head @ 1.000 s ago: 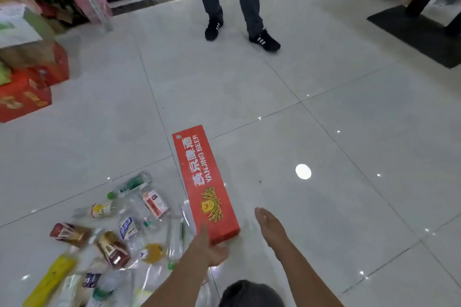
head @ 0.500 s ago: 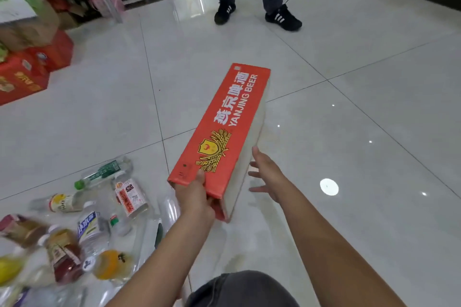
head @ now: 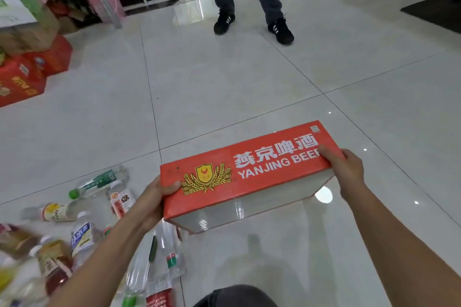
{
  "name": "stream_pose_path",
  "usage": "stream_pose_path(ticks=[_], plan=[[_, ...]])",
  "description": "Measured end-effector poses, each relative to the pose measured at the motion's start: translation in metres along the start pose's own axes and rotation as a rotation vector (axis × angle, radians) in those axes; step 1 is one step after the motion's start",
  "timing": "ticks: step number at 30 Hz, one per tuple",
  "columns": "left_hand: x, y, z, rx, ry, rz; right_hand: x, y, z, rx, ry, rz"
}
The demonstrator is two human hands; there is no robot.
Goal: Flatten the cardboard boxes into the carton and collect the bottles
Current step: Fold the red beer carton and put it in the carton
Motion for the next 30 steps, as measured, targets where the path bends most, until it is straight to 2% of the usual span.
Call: stream_pose_path(ticks=[3,6,10,15,17,21,25,30], plan=[[-0.04,-0.019,-0.012,-0.063,0.049,0.057,-0.028,0.028,0.034,-0.125,-0.055,-0.043],[-0.104,-0.059,0.004,-0.121,0.025,0.119,-0.078,0.096,0.043,-0.435,-0.009,-0.101],[-0.228,-0.122,0.06,-0.207,-0.118,0.167,-0.17,0.22,0.007,-0.687,0.164,-0.077],[-0.426,-0.2,0.137,-0.373,-0.452,0.164,-0.315,0.346,-0.055,-0.769,0.39,-0.041],[-0.498,-0.211,0.167,-0.45,-0.579,0.173,-0.373,0.38,-0.082,-0.79,0.503,-0.032],[-0.617,-0.2,0.22,-0.612,-0.782,0.195,-0.479,0.413,-0.147,-0.865,0.727,0.024],[-0.721,-0.171,0.271,-0.816,-0.981,0.174,-0.589,0.422,-0.235,-0.961,0.935,0.177],[-0.813,-0.112,0.339,-1.022,-1.175,0.152,-0.748,0.399,-0.35,-1.082,1.177,0.392]])
Point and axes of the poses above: each hand's wrist, its own x-axis towards the middle knuckle, its own z-axis out of the back of the hand, y = z × x, the point moved 9 cm from there along x, towards the middle knuckle, and after that the axes turned 5 degrees about x, right-handed, at the moved point
